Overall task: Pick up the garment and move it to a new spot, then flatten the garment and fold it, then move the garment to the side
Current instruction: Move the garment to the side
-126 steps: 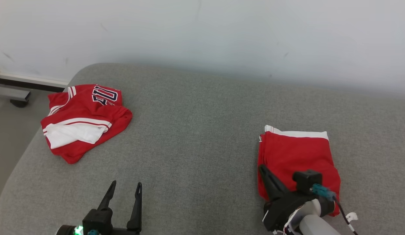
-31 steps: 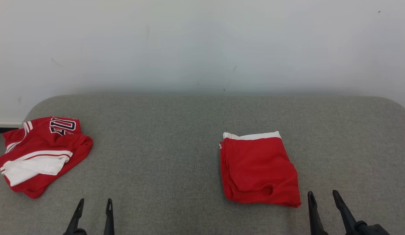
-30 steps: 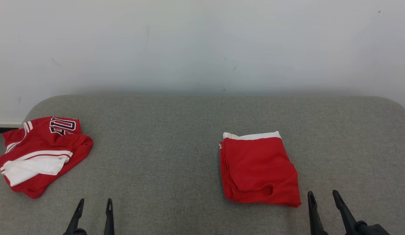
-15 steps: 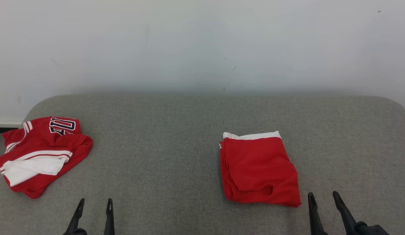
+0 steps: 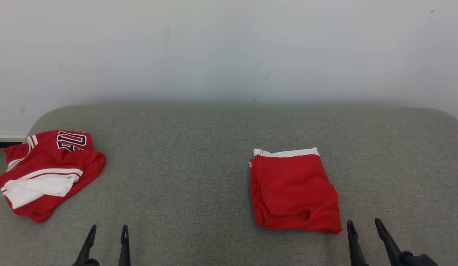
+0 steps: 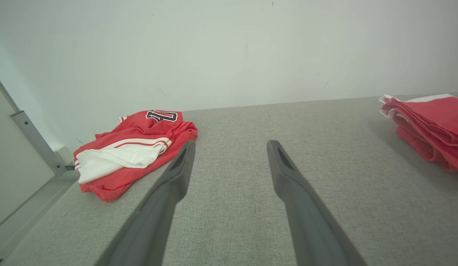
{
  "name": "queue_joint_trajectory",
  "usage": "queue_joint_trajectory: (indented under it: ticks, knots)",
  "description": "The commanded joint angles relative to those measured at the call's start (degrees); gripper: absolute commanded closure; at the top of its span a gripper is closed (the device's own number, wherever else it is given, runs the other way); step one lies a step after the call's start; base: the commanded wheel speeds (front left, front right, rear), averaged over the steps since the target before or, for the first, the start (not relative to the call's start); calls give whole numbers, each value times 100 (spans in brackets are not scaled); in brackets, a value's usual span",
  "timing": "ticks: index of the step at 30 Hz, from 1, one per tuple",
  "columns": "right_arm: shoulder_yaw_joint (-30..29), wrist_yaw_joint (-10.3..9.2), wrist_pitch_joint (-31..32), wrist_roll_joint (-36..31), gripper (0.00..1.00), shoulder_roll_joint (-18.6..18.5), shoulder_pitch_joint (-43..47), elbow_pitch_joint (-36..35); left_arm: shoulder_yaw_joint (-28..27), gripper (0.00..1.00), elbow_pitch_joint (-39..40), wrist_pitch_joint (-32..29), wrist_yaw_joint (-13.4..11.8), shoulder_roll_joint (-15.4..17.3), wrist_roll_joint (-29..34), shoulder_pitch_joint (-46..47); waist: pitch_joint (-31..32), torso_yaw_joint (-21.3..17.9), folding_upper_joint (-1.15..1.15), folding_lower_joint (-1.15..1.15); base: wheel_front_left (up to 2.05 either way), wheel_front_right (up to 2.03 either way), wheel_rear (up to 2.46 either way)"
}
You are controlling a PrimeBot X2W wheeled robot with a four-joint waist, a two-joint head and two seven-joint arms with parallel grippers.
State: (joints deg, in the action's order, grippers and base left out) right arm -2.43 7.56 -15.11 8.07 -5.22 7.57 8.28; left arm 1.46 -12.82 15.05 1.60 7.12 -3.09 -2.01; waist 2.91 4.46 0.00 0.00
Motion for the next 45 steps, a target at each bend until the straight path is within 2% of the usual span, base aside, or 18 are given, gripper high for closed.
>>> queue_joint_trajectory:
  ticks: [1, 5, 9, 18, 22, 31, 40, 41, 42, 43, 45]
  knots:
    - [14, -13, -6, 65, 0, -67, -85, 50, 9, 0, -6, 19, 24, -27, -1, 59, -12, 15, 0, 0, 0, 0, 0]
    - [88, -13, -5, 204, 0, -180, -335, 230, 44, 0, 19, 19, 3, -58, 14, 85, -64, 65, 0, 0, 0, 0, 0]
    - [271, -13, -6, 320, 0, -450, -781, 515, 82, 0, 16, 19, 22, -88, 14, 134, -167, 133, 0, 0, 0, 0, 0]
    - [664, -13, 46, 707, 0, -999, -2035, 1600, 189, 0, 33, 19, 19, -157, 28, 365, -575, 329, 0, 0, 0, 0, 0]
    - [824, -13, 151, 810, 0, -1200, -2634, 2337, 211, 0, 11, 19, 32, -178, 17, 521, -786, 408, 0, 0, 0, 0, 0]
    - [1327, -13, 344, 1163, 0, -1279, -3485, 3938, 249, 0, -17, 19, 50, -212, 42, 758, -1064, 503, 0, 0, 0, 0, 0]
    - [1955, -13, 509, 1526, 0, -1166, -3807, 4870, 261, 0, -72, 19, 63, -240, 26, 852, -1122, 459, 0, 0, 0, 0, 0]
    - [2007, -13, 511, 1604, 56, -1141, -3839, 4912, 262, 0, -76, 19, 68, -242, 28, 870, -1127, 456, 0, 0, 0, 0, 0]
    - [2054, -13, 500, 1665, 94, -1137, -3897, 4943, 260, 0, -79, 19, 72, -242, 28, 886, -1132, 456, 0, 0, 0, 0, 0]
    - [2112, -13, 486, 1715, 100, -1154, -3946, 4971, 262, 0, -83, 19, 76, -245, 26, 895, -1136, 458, 0, 0, 0, 0, 0]
    - [2222, -13, 469, 1825, 100, -1190, -4022, 5022, 270, 0, -86, 19, 80, -252, 29, 922, -1143, 464, 0, 0, 0, 0, 0]
